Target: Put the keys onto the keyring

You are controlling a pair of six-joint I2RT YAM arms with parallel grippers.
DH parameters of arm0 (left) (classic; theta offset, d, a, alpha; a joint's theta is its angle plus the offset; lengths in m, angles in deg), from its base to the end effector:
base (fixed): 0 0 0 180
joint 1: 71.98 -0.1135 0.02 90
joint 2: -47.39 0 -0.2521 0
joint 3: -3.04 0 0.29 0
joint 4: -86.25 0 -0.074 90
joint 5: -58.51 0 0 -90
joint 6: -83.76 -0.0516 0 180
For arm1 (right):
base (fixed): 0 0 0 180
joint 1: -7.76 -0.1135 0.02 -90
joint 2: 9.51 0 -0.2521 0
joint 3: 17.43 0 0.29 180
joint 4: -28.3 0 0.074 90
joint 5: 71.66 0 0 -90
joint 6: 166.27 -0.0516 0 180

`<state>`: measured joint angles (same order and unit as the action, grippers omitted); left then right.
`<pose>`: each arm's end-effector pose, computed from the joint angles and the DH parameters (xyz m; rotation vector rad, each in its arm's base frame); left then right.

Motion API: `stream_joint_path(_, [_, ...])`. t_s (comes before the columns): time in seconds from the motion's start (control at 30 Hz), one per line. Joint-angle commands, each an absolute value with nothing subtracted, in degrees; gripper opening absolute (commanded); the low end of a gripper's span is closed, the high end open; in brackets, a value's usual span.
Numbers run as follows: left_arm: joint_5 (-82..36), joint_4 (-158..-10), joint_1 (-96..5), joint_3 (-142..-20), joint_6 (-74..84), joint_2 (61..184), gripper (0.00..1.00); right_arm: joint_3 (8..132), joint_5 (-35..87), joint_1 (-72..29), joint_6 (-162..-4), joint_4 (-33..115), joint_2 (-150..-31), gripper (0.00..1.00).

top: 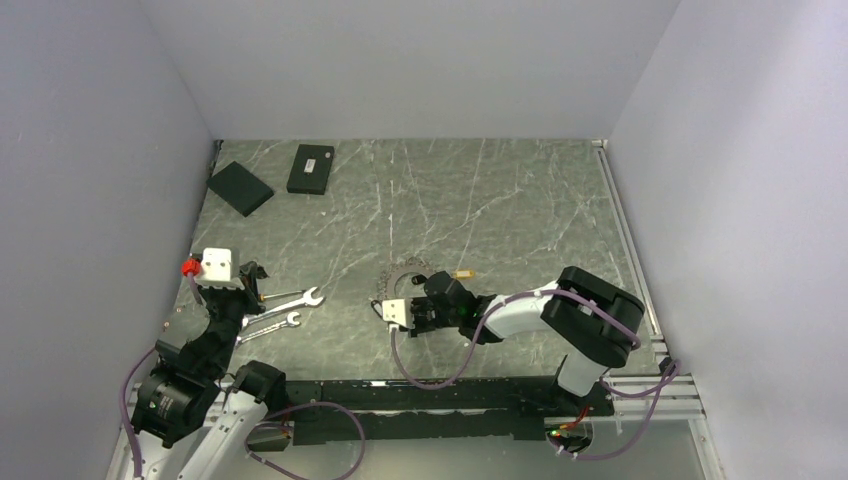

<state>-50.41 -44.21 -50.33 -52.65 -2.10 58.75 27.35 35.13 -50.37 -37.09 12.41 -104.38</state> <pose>0.1015 -0.0223 0.3547 0.0030 1.6572 -0.0677 0.1613 0.2877 0.0729 -1.7460 1.3099 0.5064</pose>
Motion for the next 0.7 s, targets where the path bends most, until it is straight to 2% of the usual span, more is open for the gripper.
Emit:
stream_joint_path(0.0, [-50.4,-45.7,-50.6,-53.6,-1.7,59.0,0.00,28.7,35.2,-50.5,-34.9,12.4,-105.5,0.12])
stream_joint_path(0.27, [-50.6,-45.8,-50.6,-53.5,-1.8,59.3,0.00,29.8,35.6,-50.7,-34.1,14.6,-105.2,0.00])
stream_joint_path(0.67, [-50.0,-46.1,-50.6,-53.5,-1.8,59.7,0.00,28.8,35.5,-53.0,-31.3,19.4,-92.4,0.00])
